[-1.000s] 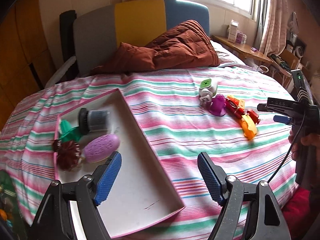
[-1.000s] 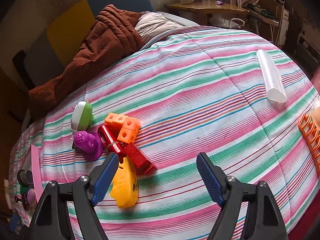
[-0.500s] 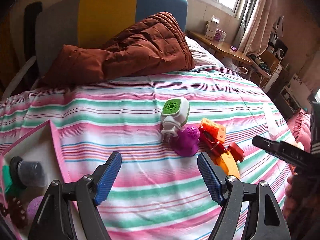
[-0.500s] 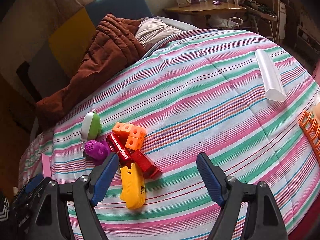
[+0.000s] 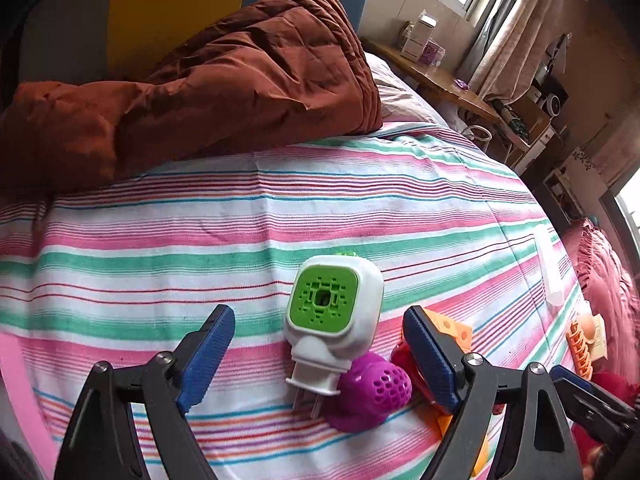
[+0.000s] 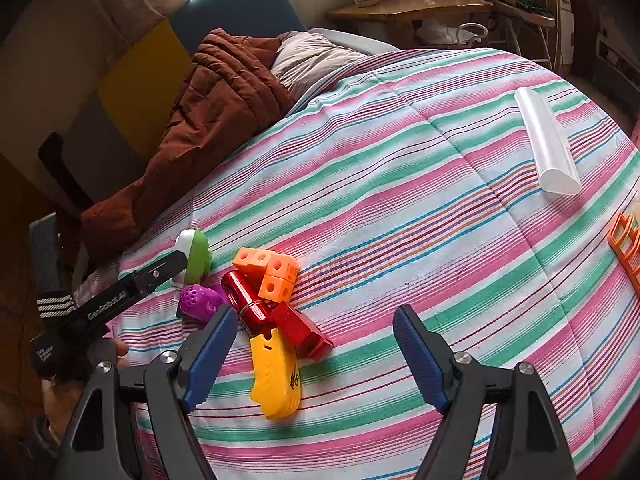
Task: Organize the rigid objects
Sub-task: 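Grasp the white-and-green plug device with the left gripper and lift it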
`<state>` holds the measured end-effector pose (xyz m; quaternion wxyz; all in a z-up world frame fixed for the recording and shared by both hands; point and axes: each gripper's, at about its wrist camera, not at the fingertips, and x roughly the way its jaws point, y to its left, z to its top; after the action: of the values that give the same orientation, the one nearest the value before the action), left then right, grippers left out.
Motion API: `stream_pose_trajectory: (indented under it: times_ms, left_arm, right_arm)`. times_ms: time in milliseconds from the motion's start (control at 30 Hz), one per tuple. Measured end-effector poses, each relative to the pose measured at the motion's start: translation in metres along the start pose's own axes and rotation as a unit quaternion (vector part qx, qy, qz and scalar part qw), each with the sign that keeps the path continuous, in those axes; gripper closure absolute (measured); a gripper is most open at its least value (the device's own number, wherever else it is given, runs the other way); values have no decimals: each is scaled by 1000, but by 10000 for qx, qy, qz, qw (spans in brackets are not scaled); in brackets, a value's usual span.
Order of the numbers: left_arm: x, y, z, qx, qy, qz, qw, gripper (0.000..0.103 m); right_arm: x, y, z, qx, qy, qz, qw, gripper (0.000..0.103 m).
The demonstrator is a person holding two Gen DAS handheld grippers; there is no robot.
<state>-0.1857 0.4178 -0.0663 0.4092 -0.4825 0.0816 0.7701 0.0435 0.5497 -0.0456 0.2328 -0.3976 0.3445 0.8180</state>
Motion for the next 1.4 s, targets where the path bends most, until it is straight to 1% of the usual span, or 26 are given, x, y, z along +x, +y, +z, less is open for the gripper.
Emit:
stream_pose_trajectory:
  times_ms: [100,133,167,200,233,333,467,600,700,833,1000,1100,1267,1333,1400]
  left_arm:
    - [14,1,5,-1,77,-89,9999,17]
    - [20,2,6,-23,160,-155,9997,20]
    - [28,3,6,-68,293,-204,9993,31]
    - [30,4,5,-51,285,-138,9995,33]
    - [28,2,5,28,193,-88,9998,51]
    - [20,11,3,-253,231,-234,9991,51]
    - [3,18,-15,-249,215,95,9994,51]
    - [-18,19,-44,-196,217,426,9987,51]
    - [-32,15,-68,-154,207,589,9979,51]
    - [-50,-5,-104,157,181,769,9967,51]
    - [-71,-23,-147,368,27,824,9959,51]
    - [-82,-33,-170,424,-66,784,9960,51]
    - [-97,-46,-203,669,-186,759,9947,51]
    - [-98,-48,-216,718,-147,748,9945,51]
    - [-100,-53,-225,930,-283,833,9918,51]
  right_arm:
    - [0,1,0,-3,1,37,10000,22]
    - [0,1,0,-16,3,36,10000,22]
    - [0,2,1,-26,5,34,10000,22]
    - [0,2,1,-33,0,26,10000,22]
    - [0,2,1,-41,-3,4,10000,22]
    - [1,0,1,-46,-22,-62,10000,22]
    - [2,-5,3,36,-5,-88,10000,22]
    - [4,-10,4,152,38,-102,9998,22]
    - [4,-14,5,218,36,-148,9996,22]
    - [4,-21,6,355,15,-168,9992,22]
    - [3,-29,7,486,-17,-207,9986,22]
    - [5,-30,7,488,52,-141,9987,22]
    - [9,-24,5,377,180,-13,9991,22]
    - [10,-21,3,317,201,19,9993,23]
    - [10,-18,1,258,246,81,9993,29]
